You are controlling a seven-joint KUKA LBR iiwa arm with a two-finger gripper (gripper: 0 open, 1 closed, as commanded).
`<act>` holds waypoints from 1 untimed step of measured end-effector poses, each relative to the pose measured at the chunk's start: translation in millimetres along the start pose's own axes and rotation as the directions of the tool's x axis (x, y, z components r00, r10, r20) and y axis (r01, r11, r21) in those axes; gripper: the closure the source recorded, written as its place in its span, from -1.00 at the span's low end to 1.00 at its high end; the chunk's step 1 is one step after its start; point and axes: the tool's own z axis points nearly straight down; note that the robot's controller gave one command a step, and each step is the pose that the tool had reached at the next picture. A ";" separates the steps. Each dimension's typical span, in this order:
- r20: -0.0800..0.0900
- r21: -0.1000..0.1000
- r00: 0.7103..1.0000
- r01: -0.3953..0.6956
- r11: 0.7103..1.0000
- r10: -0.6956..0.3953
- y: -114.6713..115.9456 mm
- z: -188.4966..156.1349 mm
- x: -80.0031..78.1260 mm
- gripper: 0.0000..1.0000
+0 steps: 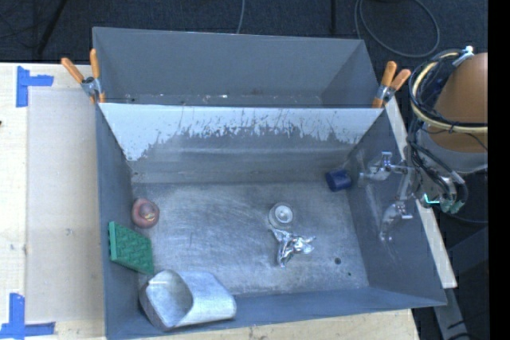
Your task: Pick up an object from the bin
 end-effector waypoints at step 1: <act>0.007 0.001 1.000 0.005 1.000 -0.005 1.2 -3.7 -2.0 1.00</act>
Offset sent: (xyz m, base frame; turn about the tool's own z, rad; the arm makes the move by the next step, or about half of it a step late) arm 0.0000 0.0000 0.0000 0.0000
